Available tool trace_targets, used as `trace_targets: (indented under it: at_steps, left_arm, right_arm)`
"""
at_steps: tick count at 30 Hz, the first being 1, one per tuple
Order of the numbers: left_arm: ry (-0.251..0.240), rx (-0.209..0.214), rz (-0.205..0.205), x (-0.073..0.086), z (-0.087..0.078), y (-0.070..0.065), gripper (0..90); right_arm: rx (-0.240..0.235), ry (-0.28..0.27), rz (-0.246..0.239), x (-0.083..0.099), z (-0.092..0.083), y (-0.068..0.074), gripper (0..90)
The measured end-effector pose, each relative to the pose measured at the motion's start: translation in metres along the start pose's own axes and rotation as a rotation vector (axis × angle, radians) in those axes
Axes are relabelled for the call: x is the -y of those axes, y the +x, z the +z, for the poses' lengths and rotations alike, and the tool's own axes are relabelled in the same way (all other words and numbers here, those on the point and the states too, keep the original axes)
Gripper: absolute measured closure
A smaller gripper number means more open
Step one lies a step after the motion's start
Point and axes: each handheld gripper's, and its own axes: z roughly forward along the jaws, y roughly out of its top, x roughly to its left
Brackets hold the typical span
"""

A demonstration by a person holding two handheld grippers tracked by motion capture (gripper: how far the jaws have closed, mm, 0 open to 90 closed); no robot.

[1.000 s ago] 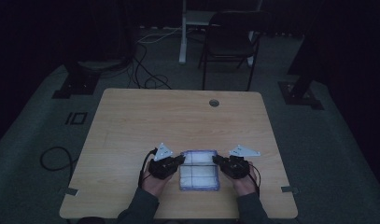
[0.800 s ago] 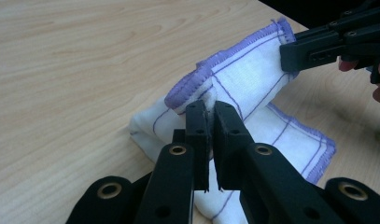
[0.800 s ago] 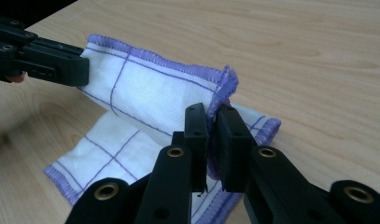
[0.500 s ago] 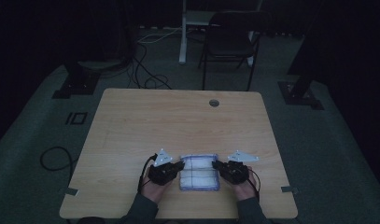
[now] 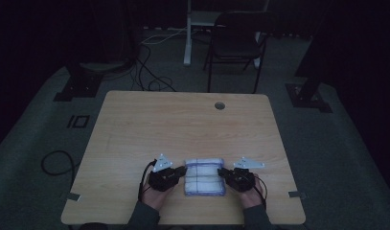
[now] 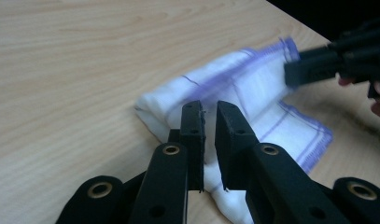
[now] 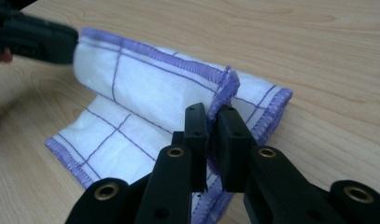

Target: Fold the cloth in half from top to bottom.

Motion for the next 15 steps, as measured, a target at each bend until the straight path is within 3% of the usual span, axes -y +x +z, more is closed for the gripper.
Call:
trace_targets:
  at_steps: [4,8,15]
  left_arm:
    - [-0.020,-0.017,-0.032,-0.008,0.002,0.011,82.2]
    - [0.018,-0.004,-0.031,-0.014,0.014,0.020,82.2]
    - [0.057,-0.001,-0.018,-0.013,0.029,0.022,82.7]
  right_arm:
    - [-0.004,0.008,0.001,0.002,0.000,0.001,83.8]
    - [-0.011,0.004,0.002,0.003,-0.001,0.001,81.4]
    - [-0.017,-0.001,0.009,0.006,-0.003,-0.002,64.4]
